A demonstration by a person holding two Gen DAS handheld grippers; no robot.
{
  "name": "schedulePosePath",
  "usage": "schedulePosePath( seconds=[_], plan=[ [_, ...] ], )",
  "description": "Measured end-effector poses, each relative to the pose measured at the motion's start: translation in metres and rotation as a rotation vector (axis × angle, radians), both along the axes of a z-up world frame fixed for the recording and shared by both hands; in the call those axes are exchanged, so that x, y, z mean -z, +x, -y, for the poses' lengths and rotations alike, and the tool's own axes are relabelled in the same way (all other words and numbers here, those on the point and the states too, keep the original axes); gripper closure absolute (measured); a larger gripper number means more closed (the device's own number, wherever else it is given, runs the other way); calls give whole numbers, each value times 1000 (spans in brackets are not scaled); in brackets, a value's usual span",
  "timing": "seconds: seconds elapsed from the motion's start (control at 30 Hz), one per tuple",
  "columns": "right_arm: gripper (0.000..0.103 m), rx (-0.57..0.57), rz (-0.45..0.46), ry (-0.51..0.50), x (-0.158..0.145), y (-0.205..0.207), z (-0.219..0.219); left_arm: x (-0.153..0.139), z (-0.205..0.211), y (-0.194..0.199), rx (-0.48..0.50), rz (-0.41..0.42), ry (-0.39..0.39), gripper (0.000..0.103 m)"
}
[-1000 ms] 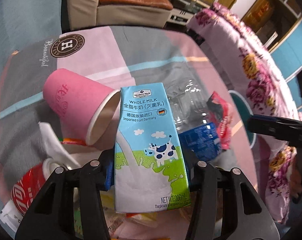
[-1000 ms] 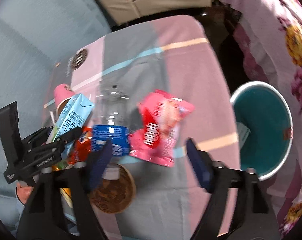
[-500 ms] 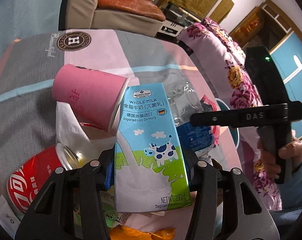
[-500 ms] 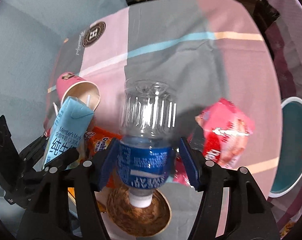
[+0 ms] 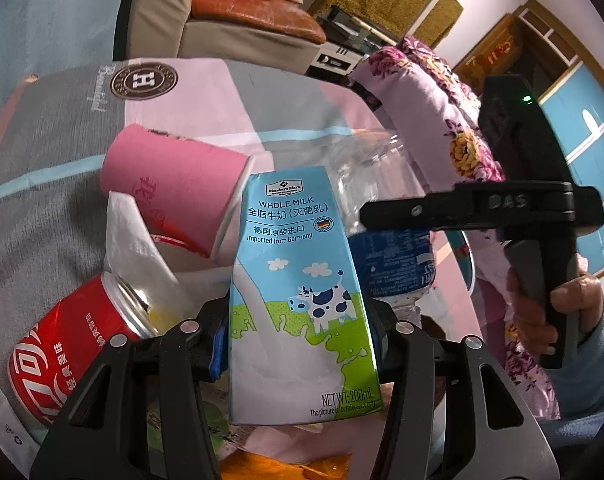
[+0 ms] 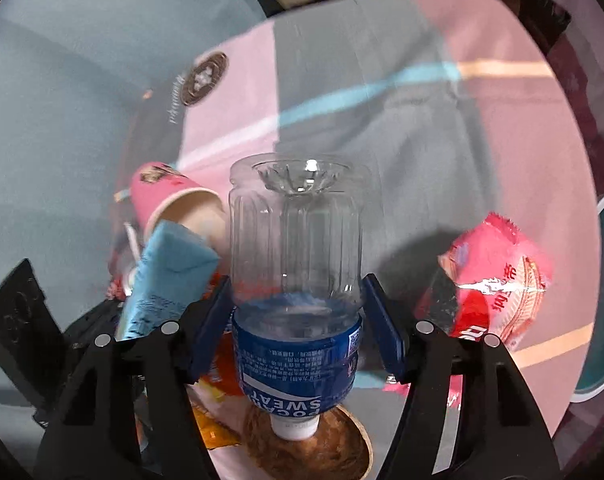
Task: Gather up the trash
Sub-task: 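Carry the water bottle over the wastebasket with the right tool while the left carries the carton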
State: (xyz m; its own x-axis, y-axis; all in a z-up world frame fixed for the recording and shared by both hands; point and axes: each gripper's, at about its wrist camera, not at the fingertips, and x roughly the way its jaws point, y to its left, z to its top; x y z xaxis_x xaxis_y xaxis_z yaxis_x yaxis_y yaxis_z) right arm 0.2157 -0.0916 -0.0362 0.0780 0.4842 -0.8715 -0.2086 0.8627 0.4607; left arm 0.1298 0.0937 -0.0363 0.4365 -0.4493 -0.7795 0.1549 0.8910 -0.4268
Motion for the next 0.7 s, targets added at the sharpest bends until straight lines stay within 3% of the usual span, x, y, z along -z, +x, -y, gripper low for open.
schedulePosePath(
  seconds=[0.4, 0.7],
  plan=[
    [41, 119, 207, 33, -69, -31, 65, -41, 36, -11, 25, 77, 35, 51],
    [41, 309, 323, 41, -94, -67, 160, -52, 102, -7, 112, 84, 76, 51]
  ],
)
